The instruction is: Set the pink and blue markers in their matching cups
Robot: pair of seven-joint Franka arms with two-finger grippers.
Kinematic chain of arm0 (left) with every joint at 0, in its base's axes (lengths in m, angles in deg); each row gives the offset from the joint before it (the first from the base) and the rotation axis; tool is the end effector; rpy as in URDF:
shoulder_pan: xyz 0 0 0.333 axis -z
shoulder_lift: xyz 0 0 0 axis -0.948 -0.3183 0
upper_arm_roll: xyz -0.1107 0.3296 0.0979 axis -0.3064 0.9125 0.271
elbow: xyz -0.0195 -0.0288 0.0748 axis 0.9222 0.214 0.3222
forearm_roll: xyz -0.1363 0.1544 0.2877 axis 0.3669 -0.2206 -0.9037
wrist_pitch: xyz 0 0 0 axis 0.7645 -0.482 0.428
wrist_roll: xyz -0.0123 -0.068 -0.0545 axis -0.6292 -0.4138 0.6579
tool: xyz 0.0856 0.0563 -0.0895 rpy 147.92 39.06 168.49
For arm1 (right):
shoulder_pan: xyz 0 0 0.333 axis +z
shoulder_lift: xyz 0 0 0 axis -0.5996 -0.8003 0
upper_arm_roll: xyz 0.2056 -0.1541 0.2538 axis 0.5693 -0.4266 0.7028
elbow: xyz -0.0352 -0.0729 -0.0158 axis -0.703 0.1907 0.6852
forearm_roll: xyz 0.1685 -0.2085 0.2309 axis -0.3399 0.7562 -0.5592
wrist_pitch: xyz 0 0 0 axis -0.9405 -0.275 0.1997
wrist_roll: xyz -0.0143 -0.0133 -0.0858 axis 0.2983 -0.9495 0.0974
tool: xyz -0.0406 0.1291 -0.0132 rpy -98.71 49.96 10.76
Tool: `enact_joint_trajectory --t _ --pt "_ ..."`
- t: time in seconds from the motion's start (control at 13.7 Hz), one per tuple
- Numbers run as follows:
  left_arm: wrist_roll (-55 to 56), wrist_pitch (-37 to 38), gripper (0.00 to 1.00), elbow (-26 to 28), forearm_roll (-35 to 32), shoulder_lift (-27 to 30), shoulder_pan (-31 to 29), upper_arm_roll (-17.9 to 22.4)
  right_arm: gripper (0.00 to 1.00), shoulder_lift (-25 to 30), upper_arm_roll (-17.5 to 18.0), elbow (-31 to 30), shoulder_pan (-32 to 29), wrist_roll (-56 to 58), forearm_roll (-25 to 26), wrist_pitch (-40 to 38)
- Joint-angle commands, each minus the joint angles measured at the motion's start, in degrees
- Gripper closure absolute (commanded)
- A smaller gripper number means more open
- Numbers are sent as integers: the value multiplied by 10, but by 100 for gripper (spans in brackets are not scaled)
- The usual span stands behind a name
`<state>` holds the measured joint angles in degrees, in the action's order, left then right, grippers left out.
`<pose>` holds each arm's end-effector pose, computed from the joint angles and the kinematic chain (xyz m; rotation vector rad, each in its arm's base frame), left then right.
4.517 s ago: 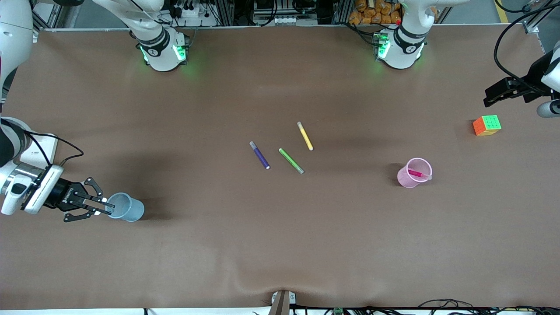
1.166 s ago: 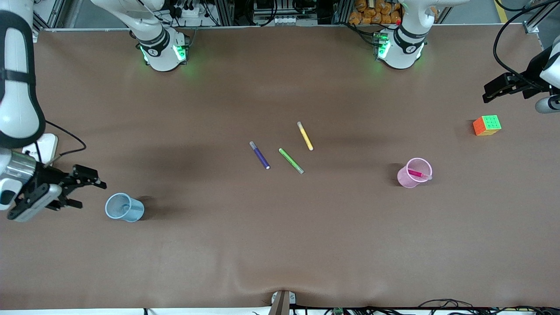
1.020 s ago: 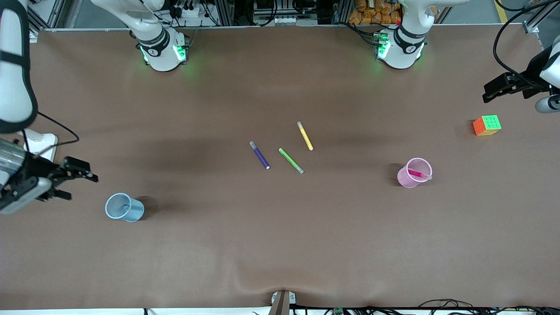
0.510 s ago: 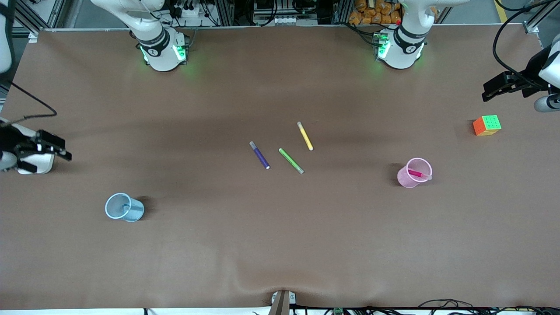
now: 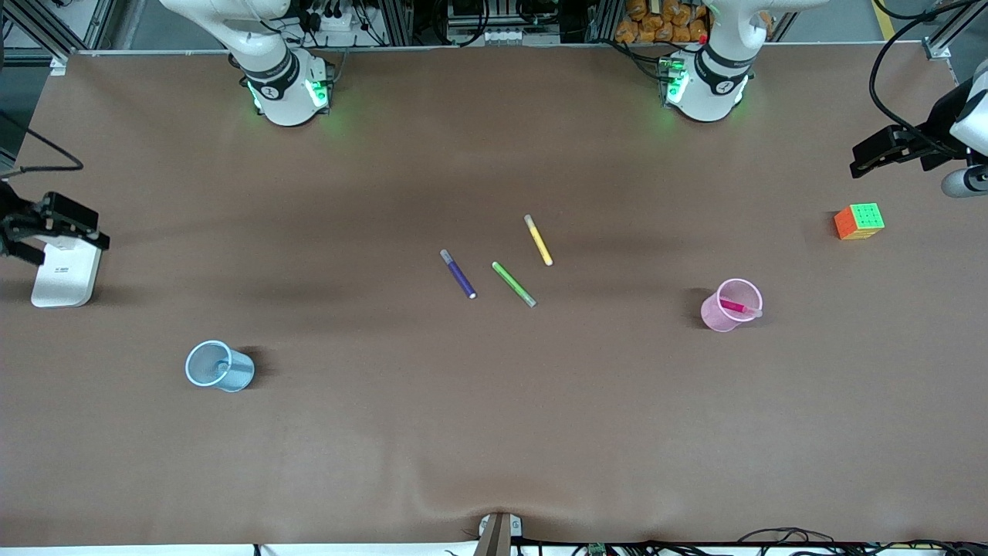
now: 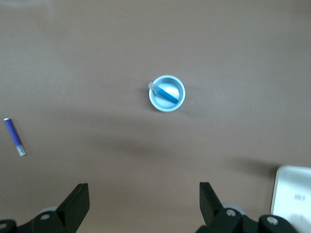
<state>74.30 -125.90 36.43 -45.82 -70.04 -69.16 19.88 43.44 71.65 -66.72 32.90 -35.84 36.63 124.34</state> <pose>0.4726 -0.0070 0.6493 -3.0688 -0.1281 0.1293 0.5330 -0.0506 0.6217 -3.0525 -0.2234 -0.0782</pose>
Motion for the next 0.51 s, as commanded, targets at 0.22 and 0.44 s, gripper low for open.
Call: enact_joint_trajectory --t 0.22,0.44 --pt "-13 21 0 -19 10 6 4 -7 0 74 -23 -37 31 -94 33 -75" --pt "-13 21 0 -12 16 12 1 -22 0 81 -31 -37 36 -95 33 -83"
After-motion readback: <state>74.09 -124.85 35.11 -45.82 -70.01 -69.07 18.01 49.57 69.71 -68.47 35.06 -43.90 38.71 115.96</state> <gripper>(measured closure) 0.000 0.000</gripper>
